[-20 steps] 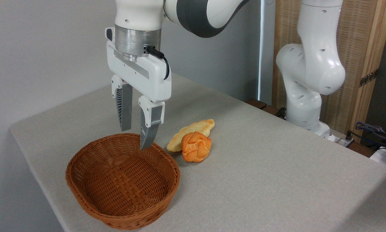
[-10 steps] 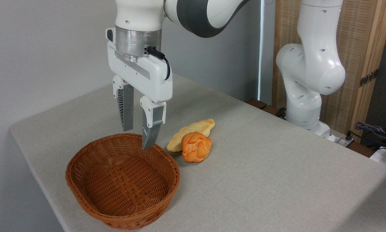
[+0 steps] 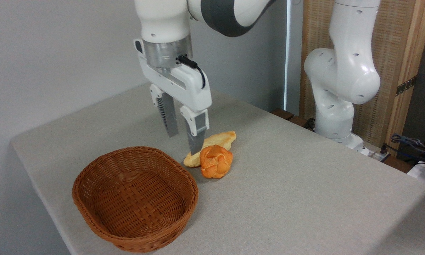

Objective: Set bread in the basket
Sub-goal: 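Move the gripper over the orange bread and lower onto it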

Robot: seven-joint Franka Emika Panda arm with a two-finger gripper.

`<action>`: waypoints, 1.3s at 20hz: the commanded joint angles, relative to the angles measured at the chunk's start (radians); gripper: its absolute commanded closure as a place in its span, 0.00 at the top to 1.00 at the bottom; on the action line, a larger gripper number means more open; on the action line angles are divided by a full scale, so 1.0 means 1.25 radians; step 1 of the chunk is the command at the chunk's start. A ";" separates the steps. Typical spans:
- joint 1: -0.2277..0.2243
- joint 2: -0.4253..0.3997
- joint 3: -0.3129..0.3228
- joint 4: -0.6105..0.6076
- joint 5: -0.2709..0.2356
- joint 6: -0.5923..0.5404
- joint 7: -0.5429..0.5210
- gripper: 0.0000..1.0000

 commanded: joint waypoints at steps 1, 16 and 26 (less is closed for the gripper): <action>-0.007 -0.040 0.005 -0.105 -0.003 0.008 0.001 1.00; -0.020 0.002 0.004 -0.186 0.003 0.009 0.118 0.98; -0.019 0.012 0.005 -0.182 0.002 0.034 0.118 0.33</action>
